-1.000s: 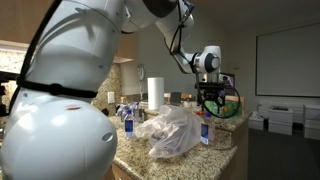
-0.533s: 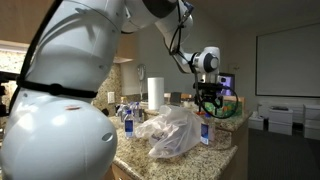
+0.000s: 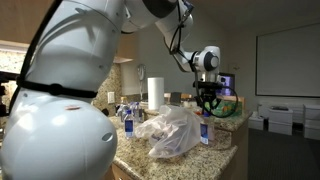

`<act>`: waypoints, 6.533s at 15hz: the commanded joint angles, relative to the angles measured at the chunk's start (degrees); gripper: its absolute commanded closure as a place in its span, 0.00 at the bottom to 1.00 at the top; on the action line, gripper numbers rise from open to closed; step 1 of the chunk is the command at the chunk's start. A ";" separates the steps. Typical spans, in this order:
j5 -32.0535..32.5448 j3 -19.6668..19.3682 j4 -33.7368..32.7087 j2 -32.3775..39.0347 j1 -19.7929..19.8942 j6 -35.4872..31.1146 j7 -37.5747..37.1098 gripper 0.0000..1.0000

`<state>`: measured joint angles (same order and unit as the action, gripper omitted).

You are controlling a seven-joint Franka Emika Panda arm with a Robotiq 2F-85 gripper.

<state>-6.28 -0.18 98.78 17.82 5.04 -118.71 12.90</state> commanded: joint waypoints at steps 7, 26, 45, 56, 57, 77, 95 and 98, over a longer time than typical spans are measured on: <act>-0.46 -0.39 -2.64 -1.73 0.77 4.49 1.40 0.89; -0.83 1.54 12.17 -33.21 -8.03 29.30 15.80 0.89; 13.39 14.18 37.51 -33.56 -22.05 -13.86 13.89 0.89; 47.08 15.66 54.79 -33.41 -12.78 -51.48 -0.15 0.89; 48.81 16.08 56.06 -33.27 -12.01 -52.60 -1.65 0.89; 87.56 32.33 56.23 -35.97 -1.06 -51.67 -36.63 0.89; 115.85 35.71 51.35 -29.67 -1.66 -35.33 -62.87 0.89; 115.06 35.82 51.56 -28.77 -1.57 -33.95 -62.22 0.89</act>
<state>107.59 35.12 150.18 -11.88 3.54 -154.94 -47.43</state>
